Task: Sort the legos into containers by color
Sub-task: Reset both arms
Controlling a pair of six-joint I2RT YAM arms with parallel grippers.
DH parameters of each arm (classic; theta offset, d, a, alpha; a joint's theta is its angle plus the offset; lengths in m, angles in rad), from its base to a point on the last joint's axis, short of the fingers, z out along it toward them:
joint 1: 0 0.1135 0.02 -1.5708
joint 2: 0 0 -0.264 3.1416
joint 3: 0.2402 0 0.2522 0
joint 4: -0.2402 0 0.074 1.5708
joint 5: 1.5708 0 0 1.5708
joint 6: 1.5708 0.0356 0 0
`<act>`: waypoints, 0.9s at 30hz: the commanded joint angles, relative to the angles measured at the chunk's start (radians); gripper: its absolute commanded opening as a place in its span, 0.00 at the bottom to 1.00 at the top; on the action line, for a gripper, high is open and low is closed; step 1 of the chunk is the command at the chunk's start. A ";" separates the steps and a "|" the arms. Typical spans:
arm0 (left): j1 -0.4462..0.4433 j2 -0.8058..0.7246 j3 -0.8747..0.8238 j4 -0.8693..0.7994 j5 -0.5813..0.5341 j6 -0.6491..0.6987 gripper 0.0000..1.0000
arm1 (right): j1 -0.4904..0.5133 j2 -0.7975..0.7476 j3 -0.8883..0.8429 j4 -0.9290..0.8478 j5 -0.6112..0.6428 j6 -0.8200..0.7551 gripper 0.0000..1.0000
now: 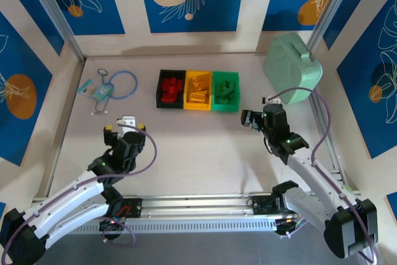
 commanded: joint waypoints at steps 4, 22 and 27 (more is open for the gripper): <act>0.007 -0.010 -0.038 0.113 -0.177 0.173 0.94 | -0.026 -0.127 -0.114 -0.012 0.083 -0.011 0.97; 0.128 0.073 -0.174 0.297 -0.042 0.146 0.95 | -0.109 -0.080 -0.344 0.400 0.020 -0.129 0.99; 0.178 0.080 -0.174 0.316 0.000 0.128 0.95 | -0.160 -0.012 -0.347 0.510 0.004 -0.129 0.99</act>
